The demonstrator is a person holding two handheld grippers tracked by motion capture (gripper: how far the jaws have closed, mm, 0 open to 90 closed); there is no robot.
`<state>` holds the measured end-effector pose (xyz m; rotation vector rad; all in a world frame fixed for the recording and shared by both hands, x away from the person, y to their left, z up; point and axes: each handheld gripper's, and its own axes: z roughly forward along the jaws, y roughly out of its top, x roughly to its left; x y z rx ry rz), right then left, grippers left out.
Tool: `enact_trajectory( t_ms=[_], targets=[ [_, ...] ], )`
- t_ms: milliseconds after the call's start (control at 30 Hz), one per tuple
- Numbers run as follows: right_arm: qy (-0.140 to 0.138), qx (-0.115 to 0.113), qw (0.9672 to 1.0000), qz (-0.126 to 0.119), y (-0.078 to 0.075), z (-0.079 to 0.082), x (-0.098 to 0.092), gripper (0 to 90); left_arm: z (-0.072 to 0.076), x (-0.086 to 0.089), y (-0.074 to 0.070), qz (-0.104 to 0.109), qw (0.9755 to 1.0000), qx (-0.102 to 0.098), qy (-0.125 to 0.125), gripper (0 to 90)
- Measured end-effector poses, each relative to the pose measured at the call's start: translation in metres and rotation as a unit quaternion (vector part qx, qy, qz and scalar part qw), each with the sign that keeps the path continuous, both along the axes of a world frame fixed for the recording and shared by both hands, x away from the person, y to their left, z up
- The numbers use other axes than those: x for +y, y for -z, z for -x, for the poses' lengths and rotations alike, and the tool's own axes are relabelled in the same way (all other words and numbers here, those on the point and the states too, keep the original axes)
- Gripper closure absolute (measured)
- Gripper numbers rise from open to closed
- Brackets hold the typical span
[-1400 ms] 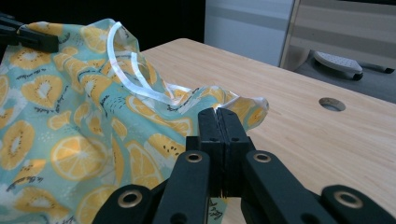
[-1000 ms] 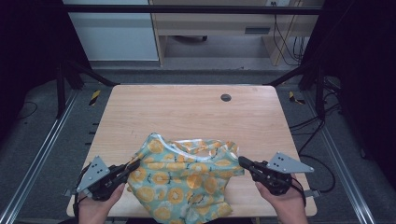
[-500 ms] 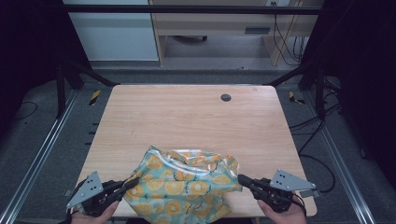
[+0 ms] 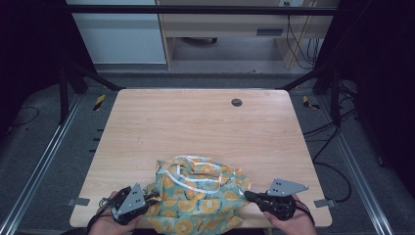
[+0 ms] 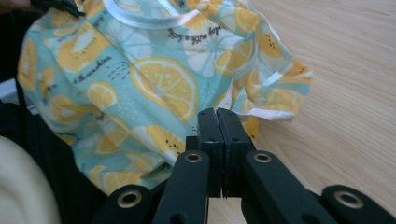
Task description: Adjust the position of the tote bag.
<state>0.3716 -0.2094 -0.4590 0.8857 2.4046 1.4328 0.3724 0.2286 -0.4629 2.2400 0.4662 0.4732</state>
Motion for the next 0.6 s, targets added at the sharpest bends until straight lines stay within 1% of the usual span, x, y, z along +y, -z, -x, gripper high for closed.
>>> enact_trajectory(
  t_ms=[33,67,133,167,200,233,267,300,367,433,467,500,533,600],
  targets=[
    [0.0,0.0,1.0,0.0,0.0,0.0,0.0,89.5,0.0,0.0,0.0,0.0,1.0,0.0,0.0,88.4],
    [-0.001,0.003,0.9999,0.012,0.002,-0.006,0.004,89.5,-0.003,-0.002,0.001,-0.005,1.0,0.0,-0.001,88.5],
    [-0.002,0.004,0.9999,0.016,0.003,-0.009,0.005,89.5,-0.01,-0.006,0.005,-0.012,0.9999,0.01,-0.001,88.5],
    [-0.002,0.008,0.9998,0.02,0.005,-0.012,0.007,89.5,-0.012,-0.008,0.006,-0.016,0.9998,0.011,-0.003,88.5],
    [-0.005,0.011,0.9996,0.026,0.007,-0.015,0.011,89.5,-0.017,-0.012,0.008,-0.024,0.9996,0.013,-0.004,88.5],
    [-0.005,0.011,0.9996,0.026,0.007,-0.015,0.011,89.5,-0.017,-0.012,0.008,-0.024,0.9996,0.013,-0.004,88.6],
    [-0.01,0.011,0.9992,0.037,0.009,-0.018,0.015,89.5,-0.022,-0.016,0.009,-0.038,0.9992,0.011,-0.005,88.6],
    [-0.01,0.011,0.9992,0.037,0.009,-0.018,0.015,89.5,-0.022,-0.016,0.009,-0.038,0.9992,0.011,-0.005,88.6],
    [-0.012,0.015,0.9989,0.042,0.01,-0.021,0.019,89.5,-0.028,-0.02,0.011,-0.046,0.9989,0.008,-0.007,88.6],
    [-0.014,0.018,0.9987,0.047,0.012,-0.024,0.022,89.5,-0.032,-0.022,0.012,-0.048,0.9988,0.008,-0.01,88.6],
    [-0.012,0.018,0.9985,0.051,0.012,-0.028,0.024,89.6,-0.037,-0.025,0.013,-0.052,0.9985,0.006,-0.015,88.6],
    [-0.012,0.018,0.9985,0.051,0.012,-0.028,0.024,89.6,-0.037,-0.025,0.013,-0.052,0.9985,0.006,-0.015,88.6],
    [-0.01,0.02,0.9984,0.051,0.012,-0.029,0.026,89.6,-0.04,-0.026,0.014,-0.053,0.9984,0.003,-0.018,88.6],
    [-0.006,0.017,0.9983,0.055,0.012,-0.033,0.027,89.6,-0.045,-0.028,0.015,-0.051,0.9984,0.005,-0.024,88.7]
  ],
)
